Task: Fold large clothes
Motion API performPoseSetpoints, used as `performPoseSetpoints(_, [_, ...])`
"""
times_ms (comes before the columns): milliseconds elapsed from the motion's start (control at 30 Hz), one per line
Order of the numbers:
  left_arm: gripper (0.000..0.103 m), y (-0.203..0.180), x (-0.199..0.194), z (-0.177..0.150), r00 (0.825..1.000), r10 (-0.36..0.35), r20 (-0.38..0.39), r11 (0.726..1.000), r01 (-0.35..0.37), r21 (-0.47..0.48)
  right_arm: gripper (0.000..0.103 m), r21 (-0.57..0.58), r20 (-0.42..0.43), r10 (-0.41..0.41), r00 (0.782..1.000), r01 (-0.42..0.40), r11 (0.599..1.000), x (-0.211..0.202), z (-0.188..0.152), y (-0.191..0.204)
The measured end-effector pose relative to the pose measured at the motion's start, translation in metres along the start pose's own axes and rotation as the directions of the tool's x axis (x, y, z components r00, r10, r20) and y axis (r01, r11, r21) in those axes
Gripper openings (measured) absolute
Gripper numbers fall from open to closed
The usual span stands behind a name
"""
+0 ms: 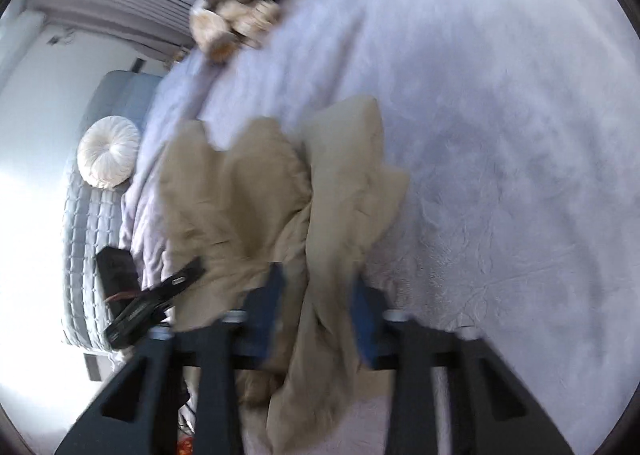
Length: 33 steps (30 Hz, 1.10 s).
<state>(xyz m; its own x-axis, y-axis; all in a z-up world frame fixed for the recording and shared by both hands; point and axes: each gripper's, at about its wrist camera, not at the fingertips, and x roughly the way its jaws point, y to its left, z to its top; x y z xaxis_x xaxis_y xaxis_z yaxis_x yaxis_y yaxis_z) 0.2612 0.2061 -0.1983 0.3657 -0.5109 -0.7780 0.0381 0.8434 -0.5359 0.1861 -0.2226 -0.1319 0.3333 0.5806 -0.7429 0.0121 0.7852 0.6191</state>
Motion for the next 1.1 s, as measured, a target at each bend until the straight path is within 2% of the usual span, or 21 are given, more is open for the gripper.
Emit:
performPoseSetpoints(67, [0.085, -0.003, -0.001, -0.005, 1.000, 0.019, 0.002, 1.000, -0.019, 0.007, 0.017, -0.056, -0.015, 0.072, 0.997, -0.073, 0.996, -0.003, -0.010, 0.030])
performPoseSetpoints(100, [0.085, -0.005, -0.001, -0.005, 1.000, 0.025, 0.000, 1.000, -0.025, 0.012, 0.013, -0.081, -0.053, 0.113, 0.992, -0.117, 0.990, 0.000, -0.019, 0.041])
performPoseSetpoints(133, [0.085, -0.008, -0.003, -0.006, 1.000, 0.030, 0.000, 0.999, -0.030, 0.018, 0.013, -0.108, -0.077, 0.102, 0.992, -0.110, 0.988, 0.015, -0.026, 0.062])
performPoseSetpoints(200, [0.085, -0.016, -0.001, -0.010, 0.999, 0.048, 0.003, 0.998, -0.048, 0.030, 0.013, -0.175, -0.103, 0.066, 0.992, -0.083, 0.981, 0.018, -0.039, 0.078])
performPoseSetpoints(233, [0.085, -0.020, -0.001, -0.009, 0.999, 0.051, 0.004, 0.998, -0.051, 0.029, 0.013, -0.213, -0.116, 0.043, 0.992, -0.067, 0.975, 0.024, -0.044, 0.084])
performPoseSetpoints(300, [0.085, -0.023, -0.002, -0.010, 0.998, 0.055, 0.004, 0.998, -0.055, 0.021, 0.013, -0.249, -0.126, -0.067, 0.990, 0.034, 0.968, 0.037, -0.059, 0.078])
performPoseSetpoints(400, [0.085, -0.028, -0.010, -0.011, 0.998, 0.070, 0.001, 0.997, -0.070, 0.021, 0.011, -0.211, -0.102, -0.214, 0.971, 0.189, 0.959, 0.054, -0.064, 0.054])
performPoseSetpoints(433, [0.084, -0.035, -0.015, -0.005, 0.997, 0.078, 0.006, 0.997, -0.078, 0.025, 0.006, -0.179, -0.106, -0.223, 0.969, 0.202, 0.963, 0.053, -0.065, 0.041])
performPoseSetpoints(500, [0.084, -0.041, -0.031, -0.009, 0.993, 0.109, 0.034, 0.992, -0.111, 0.055, 0.003, -0.109, -0.122, -0.190, 0.974, 0.177, 0.978, 0.055, -0.069, 0.022])
performPoseSetpoints(600, [0.084, -0.064, -0.062, -0.019, 0.984, 0.156, 0.091, 0.981, -0.165, 0.102, 0.003, -0.082, -0.136, -0.192, 0.972, 0.182, 0.980, 0.064, -0.081, 0.006])
performPoseSetpoints(733, [0.084, -0.089, -0.082, -0.045, 0.979, 0.180, 0.097, 0.976, -0.190, 0.109, 0.003, -0.010, -0.155, -0.140, 0.978, 0.140, 0.990, 0.074, -0.092, -0.013])
performPoseSetpoints(833, [0.084, -0.102, -0.079, -0.069, 0.970, 0.226, 0.086, 0.967, -0.235, 0.103, 0.003, 0.060, -0.152, -0.091, 0.984, 0.101, 0.993, 0.075, -0.091, -0.029])
performPoseSetpoints(967, [0.084, -0.100, -0.054, -0.090, 0.954, 0.296, 0.035, 0.950, -0.298, 0.089, 0.002, 0.121, -0.151, -0.039, 0.988, 0.057, 0.991, 0.075, -0.088, -0.045])
performPoseSetpoints(1067, [0.084, -0.102, -0.045, -0.100, 0.935, 0.351, 0.051, 0.924, -0.355, 0.142, 0.002, 0.131, -0.160, -0.025, 0.987, 0.046, 0.990, 0.071, -0.086, -0.054])
performPoseSetpoints(1100, [0.084, -0.102, -0.044, -0.101, 0.933, 0.356, 0.051, 0.921, -0.359, 0.149, 0.002, 0.127, -0.169, -0.030, 0.985, 0.052, 0.990, 0.068, -0.086, -0.054])
